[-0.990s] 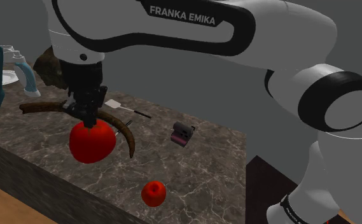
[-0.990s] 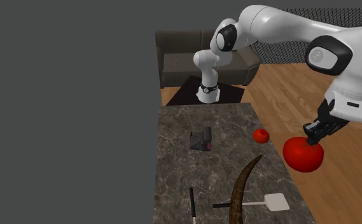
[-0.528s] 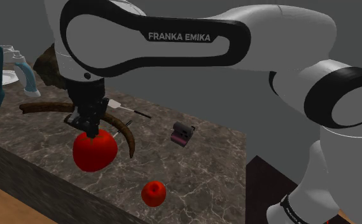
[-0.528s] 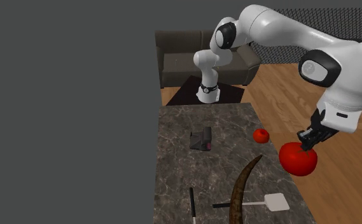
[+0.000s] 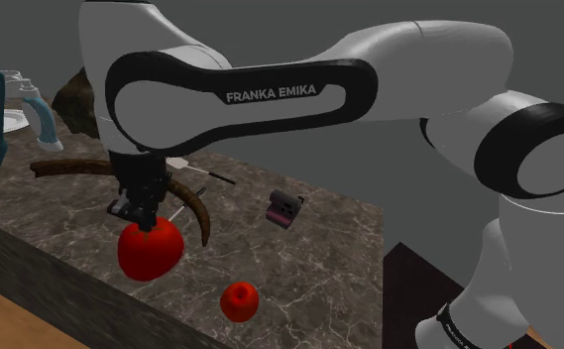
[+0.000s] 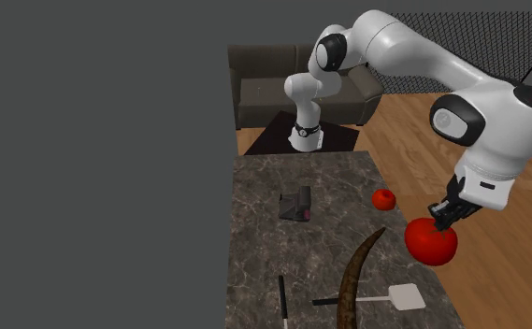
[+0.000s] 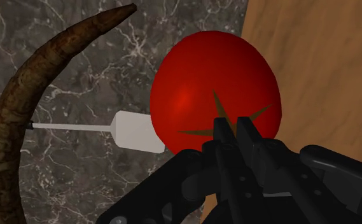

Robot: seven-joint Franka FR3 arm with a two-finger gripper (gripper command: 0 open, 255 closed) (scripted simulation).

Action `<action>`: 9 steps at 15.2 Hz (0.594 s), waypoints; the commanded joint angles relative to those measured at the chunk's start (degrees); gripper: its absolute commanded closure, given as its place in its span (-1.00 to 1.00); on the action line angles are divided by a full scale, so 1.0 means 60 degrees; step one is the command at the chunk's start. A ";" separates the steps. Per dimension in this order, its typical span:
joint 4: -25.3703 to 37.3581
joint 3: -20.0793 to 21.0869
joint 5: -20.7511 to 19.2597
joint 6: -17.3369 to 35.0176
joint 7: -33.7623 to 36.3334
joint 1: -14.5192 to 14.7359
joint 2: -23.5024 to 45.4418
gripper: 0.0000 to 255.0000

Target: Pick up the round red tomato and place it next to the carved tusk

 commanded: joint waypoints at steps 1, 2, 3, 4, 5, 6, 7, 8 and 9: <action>-0.0232 -0.0008 -0.0005 0.0263 -0.0008 -0.0018 0.0022 1.00; -0.0347 -0.0010 -0.0007 0.0386 -0.0008 -0.0023 0.0031 1.00; -0.0458 -0.0013 -0.0010 0.0508 -0.0008 -0.0028 0.0042 1.00; -0.0566 -0.0016 -0.0013 0.0628 -0.0007 -0.0032 0.0055 1.00; -0.0670 -0.0019 -0.0017 0.0748 -0.0007 -0.0036 0.0071 1.00; -0.0770 -0.0022 -0.0021 0.0866 -0.0006 -0.0040 0.0090 1.00; -0.0902 -0.0026 -0.0027 0.1026 -0.0005 -0.0044 0.0119 1.00; -0.0904 -0.0026 -0.0027 0.1027 -0.0005 -0.0044 0.0117 1.00; -0.0902 -0.0026 -0.0027 0.1026 -0.0005 -0.0044 0.0119 1.00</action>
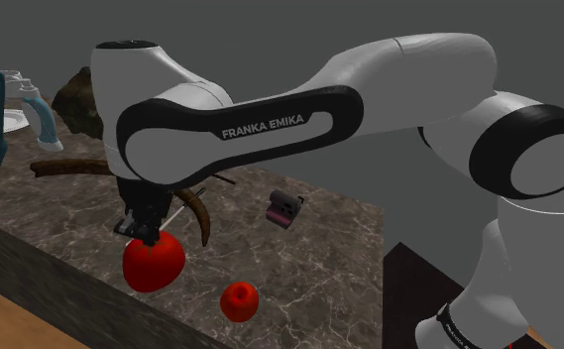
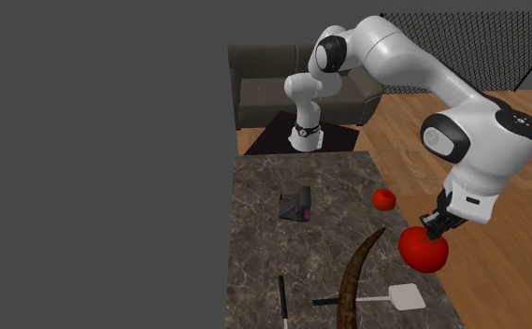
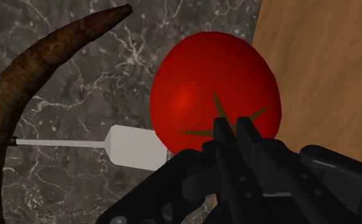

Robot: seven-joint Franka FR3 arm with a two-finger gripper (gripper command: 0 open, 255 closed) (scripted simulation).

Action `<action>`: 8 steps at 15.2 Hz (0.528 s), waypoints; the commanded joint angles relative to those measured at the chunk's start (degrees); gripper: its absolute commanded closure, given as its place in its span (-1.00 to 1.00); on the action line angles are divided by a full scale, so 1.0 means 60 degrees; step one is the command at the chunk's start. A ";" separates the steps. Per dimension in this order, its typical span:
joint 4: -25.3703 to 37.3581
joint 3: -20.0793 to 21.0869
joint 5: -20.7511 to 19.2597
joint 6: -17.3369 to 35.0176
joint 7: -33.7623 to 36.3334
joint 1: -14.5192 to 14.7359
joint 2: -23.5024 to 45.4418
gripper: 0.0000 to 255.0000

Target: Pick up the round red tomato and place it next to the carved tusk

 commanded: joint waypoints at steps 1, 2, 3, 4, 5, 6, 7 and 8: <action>-0.0032 -0.0001 -0.0001 0.0041 -0.0002 -0.0003 -0.0001 1.00; -0.0032 -0.0001 -0.0001 0.0041 -0.0002 -0.0003 -0.0001 1.00; -0.0032 -0.0001 -0.0001 0.0041 -0.0002 -0.0003 -0.0001 1.00; -0.0032 -0.0001 -0.0001 0.0041 -0.0002 -0.0003 -0.0001 1.00; -0.0032 -0.0001 -0.0001 0.0041 -0.0002 -0.0003 -0.0001 1.00; -0.0032 -0.0001 -0.0001 0.0041 -0.0002 -0.0003 -0.0001 1.00; -0.0034 -0.0001 0.0000 0.0042 -0.0002 -0.0004 -0.0003 -1.00; -0.0035 -0.0001 0.0000 0.0042 -0.0003 -0.0004 -0.0003 -1.00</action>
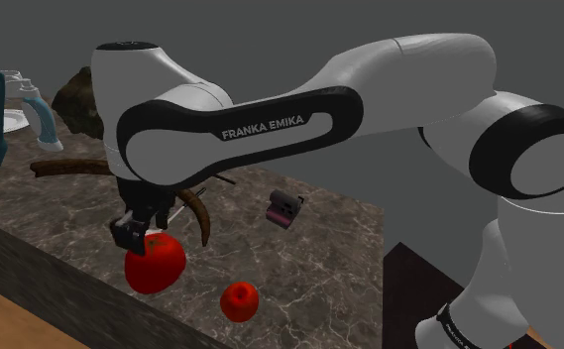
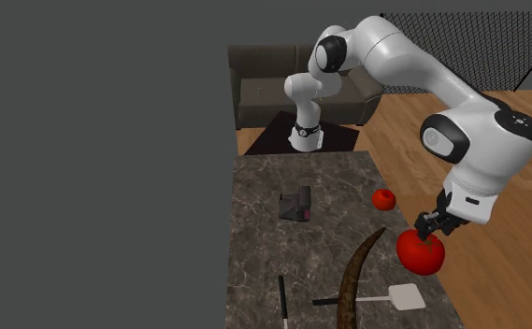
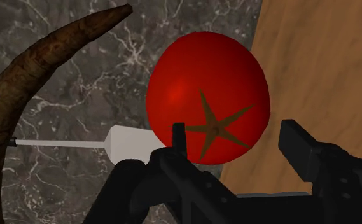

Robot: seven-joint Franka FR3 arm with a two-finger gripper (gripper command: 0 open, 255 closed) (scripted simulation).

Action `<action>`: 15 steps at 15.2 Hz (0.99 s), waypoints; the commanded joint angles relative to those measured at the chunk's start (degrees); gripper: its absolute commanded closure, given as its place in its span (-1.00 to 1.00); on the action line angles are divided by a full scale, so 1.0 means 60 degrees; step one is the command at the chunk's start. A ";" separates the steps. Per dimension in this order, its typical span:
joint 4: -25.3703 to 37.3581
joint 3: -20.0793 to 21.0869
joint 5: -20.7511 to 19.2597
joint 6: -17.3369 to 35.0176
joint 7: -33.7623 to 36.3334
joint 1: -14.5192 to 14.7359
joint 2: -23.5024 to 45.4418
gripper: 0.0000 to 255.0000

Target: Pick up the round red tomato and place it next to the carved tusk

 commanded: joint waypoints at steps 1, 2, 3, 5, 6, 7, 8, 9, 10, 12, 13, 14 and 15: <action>0.0000 0.0000 0.0000 0.0000 0.0000 0.0000 0.0000 -1.00; 0.0000 0.0000 0.0000 0.0000 0.0000 0.0000 0.0000 -1.00; 0.0000 0.0000 0.0000 0.0000 0.0000 0.0000 0.0000 -1.00; 0.0206 0.0008 0.0016 -0.0278 -0.0010 -0.0003 -0.0074 -1.00; 0.0431 0.0015 0.0029 -0.0563 -0.0020 -0.0003 -0.0136 -1.00; 0.0678 0.0021 0.0040 -0.0856 -0.0029 -0.0002 -0.0183 -1.00; 0.0890 0.0024 0.0047 -0.1093 -0.0036 0.0002 -0.0209 -1.00; 0.0890 0.0024 0.0047 -0.1093 -0.0036 0.0002 -0.0209 -1.00; 0.0887 0.0025 0.0047 -0.1092 -0.0036 0.0002 -0.0211 -1.00; 0.0890 0.0024 0.0047 -0.1093 -0.0036 0.0002 -0.0209 -1.00; 0.0890 0.0024 0.0047 -0.1093 -0.0036 0.0002 -0.0209 -1.00; 0.0890 0.0024 0.0047 -0.1093 -0.0036 0.0002 -0.0209 -1.00; 0.0890 0.0024 0.0047 -0.1093 -0.0036 0.0002 -0.0209 -1.00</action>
